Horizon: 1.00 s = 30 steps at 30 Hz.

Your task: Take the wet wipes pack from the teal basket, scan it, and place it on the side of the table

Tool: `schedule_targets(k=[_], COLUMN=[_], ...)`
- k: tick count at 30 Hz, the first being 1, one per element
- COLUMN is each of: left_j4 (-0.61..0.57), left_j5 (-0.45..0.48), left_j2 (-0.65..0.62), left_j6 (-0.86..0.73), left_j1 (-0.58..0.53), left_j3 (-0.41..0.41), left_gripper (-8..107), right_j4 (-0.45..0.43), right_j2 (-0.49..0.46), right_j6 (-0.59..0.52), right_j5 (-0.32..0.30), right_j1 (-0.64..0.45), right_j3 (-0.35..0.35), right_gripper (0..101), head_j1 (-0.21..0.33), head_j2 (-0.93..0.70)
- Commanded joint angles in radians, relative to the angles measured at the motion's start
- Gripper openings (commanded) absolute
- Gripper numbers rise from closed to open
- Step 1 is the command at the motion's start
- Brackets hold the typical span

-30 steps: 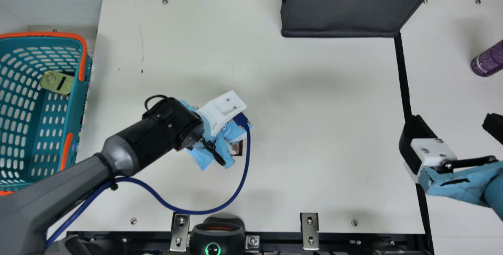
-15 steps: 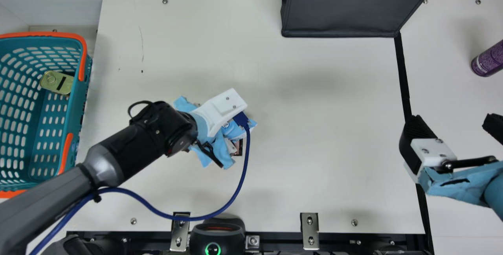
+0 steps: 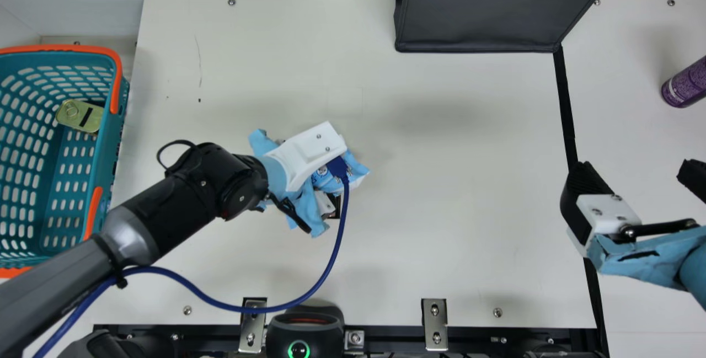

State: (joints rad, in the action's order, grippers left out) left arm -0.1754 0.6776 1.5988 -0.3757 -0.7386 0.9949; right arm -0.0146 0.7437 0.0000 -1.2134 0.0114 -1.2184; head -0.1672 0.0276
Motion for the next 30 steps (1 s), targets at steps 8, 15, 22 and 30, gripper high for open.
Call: schedule_targets(k=[8, 15, 22, 30], left_j4=[-0.041, -0.056, -0.066, -0.053], left_j5=[-0.009, -0.004, 0.001, 0.007], left_j2=[0.004, 0.007, 0.026, 0.076], left_j6=[-0.063, -0.078, -0.051, 0.042], left_j1=[0.005, 0.008, 0.001, -0.035], left_j3=[0.005, 0.013, 0.035, 0.096], left_gripper=[-8, -8, -8, -8], right_j4=[0.0, 0.0, 0.0, 0.0], right_j2=[0.0, 0.0, 0.0, 0.0], right_j6=[0.0, 0.0, 0.0, 0.0], right_j5=[0.001, 0.001, 0.001, 0.001], right_j1=[0.0, 0.0, 0.0, 0.0], right_j3=[0.0, 0.0, 0.0, 0.0], right_gripper=[95, 95, 95, 95], head_j1=[0.029, 0.029, 0.029, 0.029], head_j2=[0.0, 0.0, 0.0, 0.0])
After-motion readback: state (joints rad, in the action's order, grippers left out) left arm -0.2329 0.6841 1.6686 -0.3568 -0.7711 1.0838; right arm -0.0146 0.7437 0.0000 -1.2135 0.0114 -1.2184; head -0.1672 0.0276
